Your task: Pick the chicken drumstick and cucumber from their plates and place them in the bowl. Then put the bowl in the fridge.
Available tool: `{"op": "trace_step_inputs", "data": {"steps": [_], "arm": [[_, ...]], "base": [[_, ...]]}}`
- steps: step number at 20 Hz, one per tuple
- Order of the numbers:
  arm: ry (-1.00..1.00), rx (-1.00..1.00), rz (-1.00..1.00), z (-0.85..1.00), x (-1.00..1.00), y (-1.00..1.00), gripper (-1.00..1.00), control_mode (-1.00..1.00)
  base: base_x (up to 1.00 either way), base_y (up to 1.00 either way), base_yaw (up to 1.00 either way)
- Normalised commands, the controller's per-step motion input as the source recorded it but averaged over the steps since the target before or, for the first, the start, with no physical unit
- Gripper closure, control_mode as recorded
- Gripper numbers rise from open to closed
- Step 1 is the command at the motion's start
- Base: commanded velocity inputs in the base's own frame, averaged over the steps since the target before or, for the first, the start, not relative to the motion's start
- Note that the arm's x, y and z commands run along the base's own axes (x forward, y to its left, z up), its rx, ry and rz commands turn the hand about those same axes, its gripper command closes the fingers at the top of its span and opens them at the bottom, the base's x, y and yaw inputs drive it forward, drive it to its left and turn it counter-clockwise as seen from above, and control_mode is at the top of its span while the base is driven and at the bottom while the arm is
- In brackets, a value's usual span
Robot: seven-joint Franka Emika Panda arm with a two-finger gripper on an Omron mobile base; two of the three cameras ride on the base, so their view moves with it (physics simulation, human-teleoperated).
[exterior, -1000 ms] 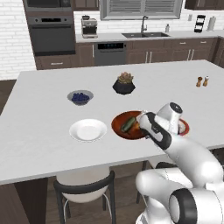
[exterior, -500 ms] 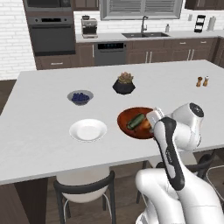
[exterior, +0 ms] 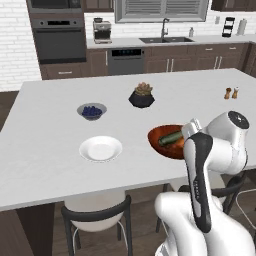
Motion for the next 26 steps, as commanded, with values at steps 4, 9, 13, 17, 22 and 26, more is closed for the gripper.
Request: {"op": "trace_step_inputs", "data": {"steps": [4,9,13,17,22,26], "arm": [[-0.19,0.00,-0.21,-0.02,-0.79,0.06,1.00,-1.00],[-0.21,-0.02,-0.13,-0.26,-0.11,0.00,1.00,-1.00],[-0.11,-0.01,-0.01,-0.06,0.00,0.00,1.00,-1.00],[0.00,0.00,0.00,0.00,0.00,0.00,1.00,-1.00],[0.00,0.00,0.00,0.00,0.00,0.00,1.00,-1.00],[0.00,0.00,0.00,0.00,-0.10,0.00,1.00,1.00]], "base": [[0.00,0.00,0.00],[0.00,0.00,0.00],[0.00,0.00,0.00],[0.00,0.00,0.00],[0.00,0.00,0.00],[-0.21,0.00,0.00]]}}
